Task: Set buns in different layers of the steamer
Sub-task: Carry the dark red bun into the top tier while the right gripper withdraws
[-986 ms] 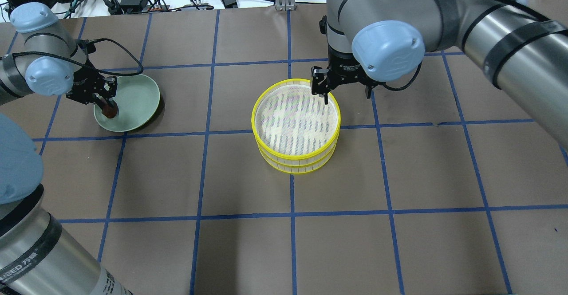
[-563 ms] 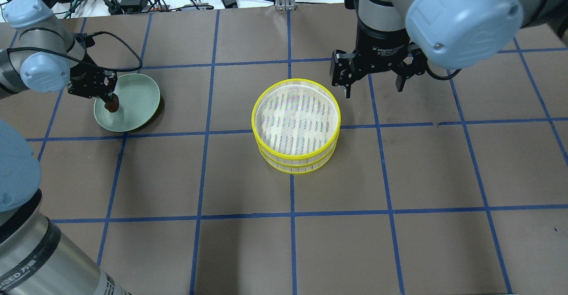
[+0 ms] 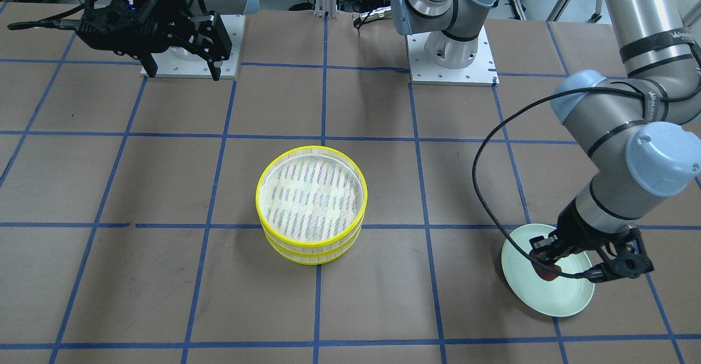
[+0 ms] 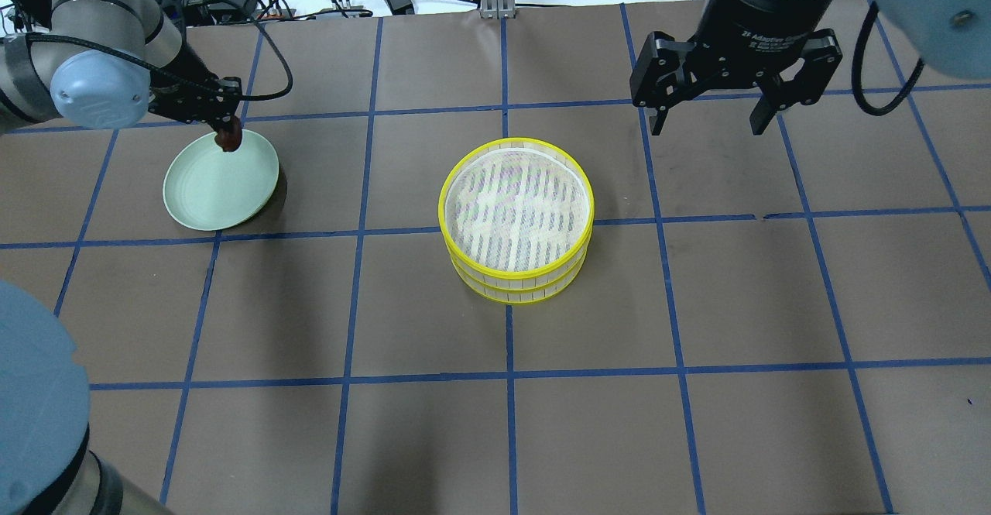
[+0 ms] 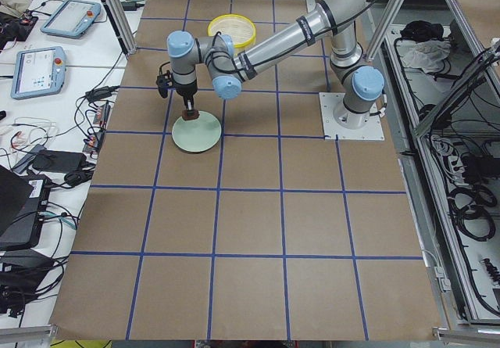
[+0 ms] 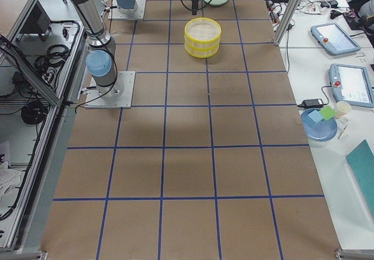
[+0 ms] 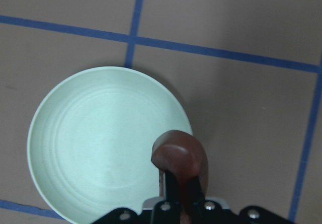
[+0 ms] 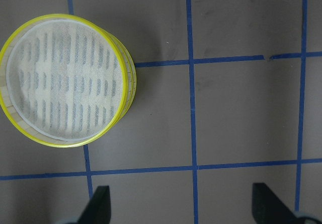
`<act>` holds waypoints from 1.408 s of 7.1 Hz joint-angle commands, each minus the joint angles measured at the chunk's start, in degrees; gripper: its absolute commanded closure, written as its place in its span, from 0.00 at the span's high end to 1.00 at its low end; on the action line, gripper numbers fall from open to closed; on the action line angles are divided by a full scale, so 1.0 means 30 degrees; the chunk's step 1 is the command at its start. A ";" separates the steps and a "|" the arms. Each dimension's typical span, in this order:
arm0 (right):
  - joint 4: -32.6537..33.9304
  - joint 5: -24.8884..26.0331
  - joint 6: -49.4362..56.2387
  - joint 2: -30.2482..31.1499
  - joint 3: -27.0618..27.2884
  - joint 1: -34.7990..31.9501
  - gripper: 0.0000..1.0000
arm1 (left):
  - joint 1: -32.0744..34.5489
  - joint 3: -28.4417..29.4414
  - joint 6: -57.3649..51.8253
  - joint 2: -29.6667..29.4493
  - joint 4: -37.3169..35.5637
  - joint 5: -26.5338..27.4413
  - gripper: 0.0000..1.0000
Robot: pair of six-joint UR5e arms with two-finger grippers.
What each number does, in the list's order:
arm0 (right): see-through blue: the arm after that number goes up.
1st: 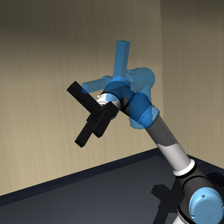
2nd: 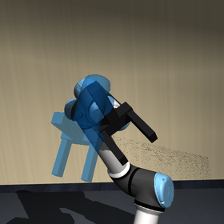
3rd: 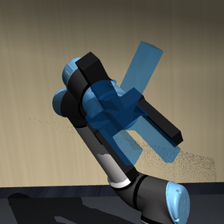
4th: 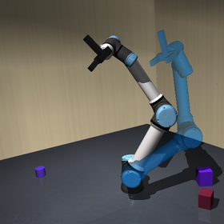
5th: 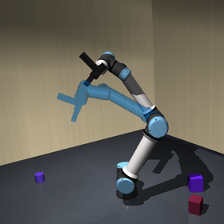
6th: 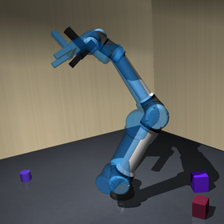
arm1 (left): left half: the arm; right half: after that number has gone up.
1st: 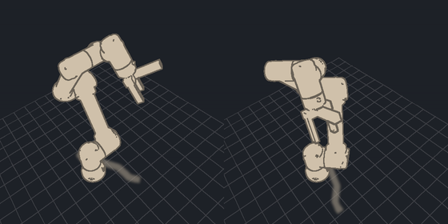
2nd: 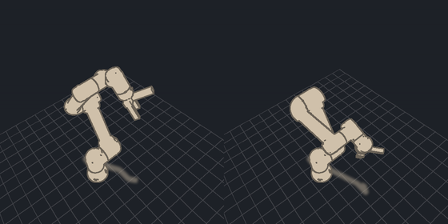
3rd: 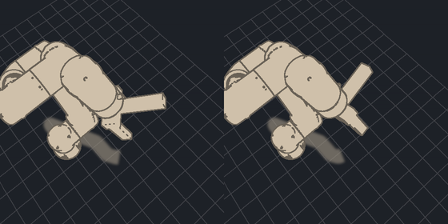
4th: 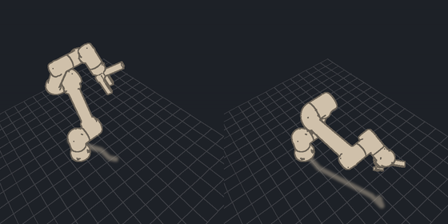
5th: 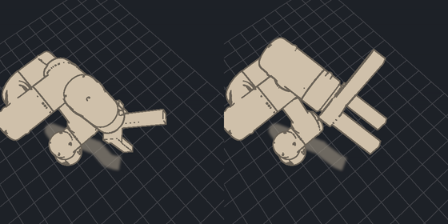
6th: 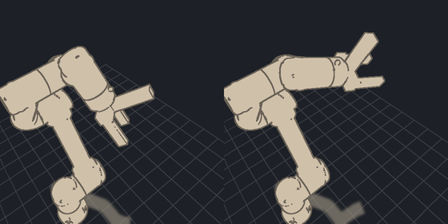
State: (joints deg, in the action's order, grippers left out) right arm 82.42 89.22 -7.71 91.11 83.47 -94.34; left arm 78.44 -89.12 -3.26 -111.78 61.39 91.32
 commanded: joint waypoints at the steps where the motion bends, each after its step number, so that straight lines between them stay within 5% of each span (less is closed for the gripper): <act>1: 0.1982 0.0202 0.0109 0.0070 0.0212 0.0245 1.00 | 0.2583 -0.0232 0.0322 0.1484 0.0103 0.0084 0.00; 5: 0.2145 0.0173 0.0661 0.0099 0.0390 0.0216 1.00 | 0.8410 -0.0845 0.3745 0.1931 0.0017 -0.1408 0.00; 8: 0.2116 0.0173 0.0665 0.0099 0.0478 0.0216 1.00 | 0.9919 -0.1346 0.3695 0.1521 -0.0073 -0.2134 0.02; 10: 0.2087 0.0202 0.0665 0.0129 0.0507 0.0216 1.00 | 1.0006 -0.1376 0.3869 0.1519 -0.0102 -0.3253 0.82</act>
State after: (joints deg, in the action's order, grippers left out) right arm 88.72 89.76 -5.72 91.47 84.95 -93.69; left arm 108.13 -93.18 8.04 -107.14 61.13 82.94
